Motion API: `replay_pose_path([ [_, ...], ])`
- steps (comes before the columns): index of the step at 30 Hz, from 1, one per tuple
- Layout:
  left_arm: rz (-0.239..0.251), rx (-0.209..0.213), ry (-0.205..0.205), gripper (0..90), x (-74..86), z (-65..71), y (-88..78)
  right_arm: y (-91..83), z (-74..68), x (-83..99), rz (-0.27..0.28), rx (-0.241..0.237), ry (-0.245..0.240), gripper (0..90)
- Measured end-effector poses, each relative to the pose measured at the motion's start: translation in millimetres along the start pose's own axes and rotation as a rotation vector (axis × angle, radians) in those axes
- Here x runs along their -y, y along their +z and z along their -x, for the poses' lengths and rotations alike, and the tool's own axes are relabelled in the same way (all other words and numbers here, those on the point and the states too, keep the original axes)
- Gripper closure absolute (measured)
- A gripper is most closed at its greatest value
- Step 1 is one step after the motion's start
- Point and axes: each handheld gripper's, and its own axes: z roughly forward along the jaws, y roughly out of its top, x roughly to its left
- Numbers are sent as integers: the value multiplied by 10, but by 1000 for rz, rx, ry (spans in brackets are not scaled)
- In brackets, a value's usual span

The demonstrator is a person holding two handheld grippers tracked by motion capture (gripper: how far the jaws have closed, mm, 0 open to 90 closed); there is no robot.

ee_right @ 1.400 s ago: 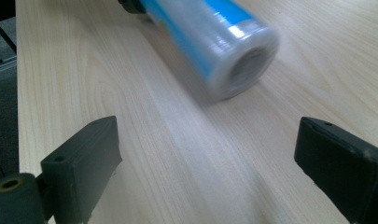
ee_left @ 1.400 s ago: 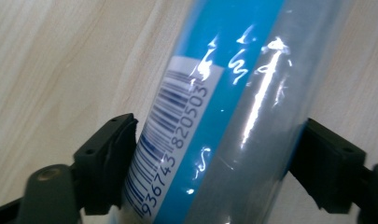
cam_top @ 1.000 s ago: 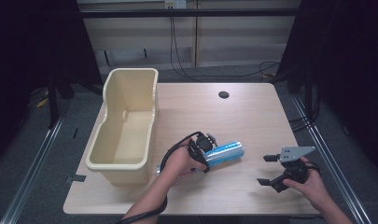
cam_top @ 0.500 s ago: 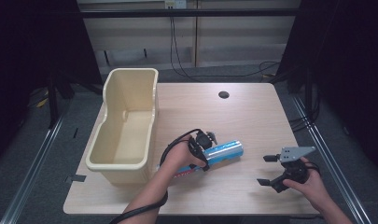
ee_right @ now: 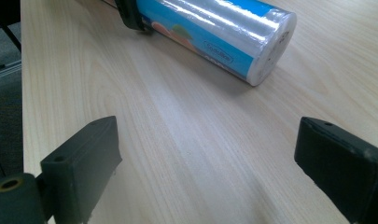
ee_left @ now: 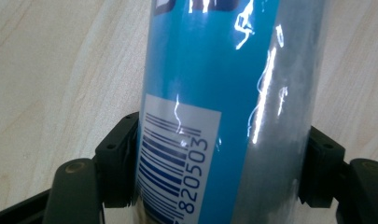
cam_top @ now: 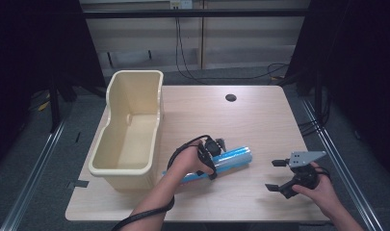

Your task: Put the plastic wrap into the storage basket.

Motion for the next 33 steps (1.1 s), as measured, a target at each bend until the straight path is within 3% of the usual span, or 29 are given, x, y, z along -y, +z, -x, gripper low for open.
replay_pose_path([
  [4,-12,-12,7,296,-10,20,0,8,8,6,-4,-6,1,65],
  [7,-36,-55,37,301,-45,84,4,7,3,3,-6,-7,-9,65],
  [11,-37,-53,36,312,-57,109,-7,5,7,4,-2,-5,-2,65],
  [15,-58,-17,-49,321,-72,92,-39,3,9,7,-3,-7,3,65],
  [18,-51,-25,-53,321,-61,89,-85,1,12,8,-2,-10,1,65],
  [19,-46,-14,-85,321,-61,82,-140,1,12,9,0,-12,3,65],
  [24,-49,14,-120,321,-67,47,-273,-1,13,8,-1,-9,8,65],
  [27,-39,16,-173,321,-75,41,-392,-12,15,5,9,-5,8,65],
  [29,-51,25,-150,321,-81,17,-439,-14,14,5,10,-5,11,65],
  [30,-40,21,-175,322,-76,24,-471,-16,14,7,13,-10,13,65],
  [33,-25,17,-196,321,-76,9,-598,-17,15,8,13,-7,13,65],
])
